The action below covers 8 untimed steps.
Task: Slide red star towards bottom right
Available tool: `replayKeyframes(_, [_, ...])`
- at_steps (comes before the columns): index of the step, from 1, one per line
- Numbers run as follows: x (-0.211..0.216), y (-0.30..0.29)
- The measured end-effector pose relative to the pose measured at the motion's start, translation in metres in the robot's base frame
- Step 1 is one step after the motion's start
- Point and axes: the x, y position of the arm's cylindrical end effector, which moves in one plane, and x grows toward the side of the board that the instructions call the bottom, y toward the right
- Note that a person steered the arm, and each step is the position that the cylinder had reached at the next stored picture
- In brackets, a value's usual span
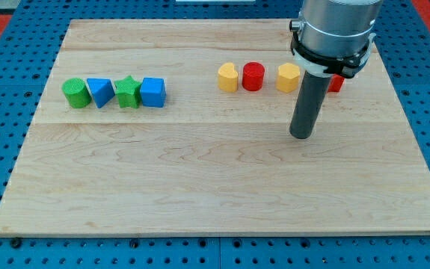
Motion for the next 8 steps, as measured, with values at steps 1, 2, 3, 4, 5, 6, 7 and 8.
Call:
replayKeyframes(1, [0.000,0.000])
replayKeyframes(2, [0.000,-0.004])
replayKeyframes(3, [0.003,-0.004])
replayKeyframes(4, [0.003,-0.006])
replayKeyframes(5, [-0.002,-0.006])
replayKeyframes(6, [-0.038,0.032])
replayKeyframes(7, [-0.090,0.085])
replayKeyframes(8, [-0.102,0.152])
